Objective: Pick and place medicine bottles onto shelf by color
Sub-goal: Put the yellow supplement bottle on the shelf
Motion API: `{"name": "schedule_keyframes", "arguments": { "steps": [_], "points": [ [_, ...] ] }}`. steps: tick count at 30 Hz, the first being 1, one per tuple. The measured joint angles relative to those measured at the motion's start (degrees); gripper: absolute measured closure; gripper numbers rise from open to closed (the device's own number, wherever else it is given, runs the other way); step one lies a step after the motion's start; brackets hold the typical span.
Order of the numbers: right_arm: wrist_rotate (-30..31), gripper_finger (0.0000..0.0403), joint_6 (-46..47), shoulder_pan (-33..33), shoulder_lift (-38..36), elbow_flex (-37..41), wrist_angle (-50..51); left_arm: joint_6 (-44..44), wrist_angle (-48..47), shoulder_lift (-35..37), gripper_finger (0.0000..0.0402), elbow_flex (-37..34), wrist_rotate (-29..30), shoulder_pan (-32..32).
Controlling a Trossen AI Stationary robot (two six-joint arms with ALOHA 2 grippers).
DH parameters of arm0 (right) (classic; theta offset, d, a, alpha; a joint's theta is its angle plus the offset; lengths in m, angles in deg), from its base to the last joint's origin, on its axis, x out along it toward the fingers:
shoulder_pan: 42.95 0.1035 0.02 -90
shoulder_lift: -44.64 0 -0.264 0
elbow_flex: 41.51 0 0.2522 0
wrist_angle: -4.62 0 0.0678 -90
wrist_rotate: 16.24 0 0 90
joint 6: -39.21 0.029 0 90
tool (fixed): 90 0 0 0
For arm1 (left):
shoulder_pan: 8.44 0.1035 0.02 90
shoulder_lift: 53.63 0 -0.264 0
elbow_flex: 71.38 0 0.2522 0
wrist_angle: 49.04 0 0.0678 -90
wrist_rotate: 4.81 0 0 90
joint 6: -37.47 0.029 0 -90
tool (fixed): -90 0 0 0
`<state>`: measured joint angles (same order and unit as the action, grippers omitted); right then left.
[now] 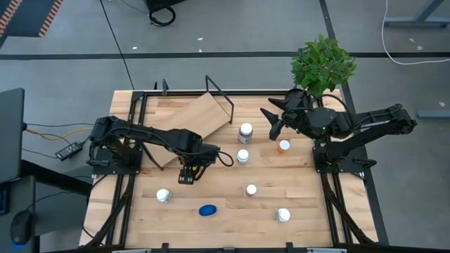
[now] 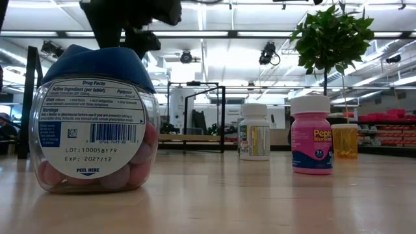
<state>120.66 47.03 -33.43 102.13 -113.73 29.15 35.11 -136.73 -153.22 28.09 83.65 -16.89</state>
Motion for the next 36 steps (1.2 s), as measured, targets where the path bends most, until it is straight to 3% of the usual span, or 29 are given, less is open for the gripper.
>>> {"name": "schedule_keyframes", "arguments": {
  "steps": [14,23,31,36],
  "points": [
    [2.58,0.0175,2.35,0.00,0.00,0.00,0.04,3.43,0.61,0.08,0.0119,0.06,0.87,0.79],
    [2.58,0.0175,2.66,0.00,0.00,0.00,0.05,3.66,-1.01,0.12,0.0192,0.10,0.87,0.90],
    [2.58,0.0175,2.67,0.00,0.00,0.00,0.06,2.33,-2.30,0.50,0.0203,0.15,0.91,0.90],
    [2.60,0.0175,2.66,0.00,0.00,0.00,0.04,-0.29,-4.78,2.42,0.0255,0.15,-0.49,1.31]
  ]
}}
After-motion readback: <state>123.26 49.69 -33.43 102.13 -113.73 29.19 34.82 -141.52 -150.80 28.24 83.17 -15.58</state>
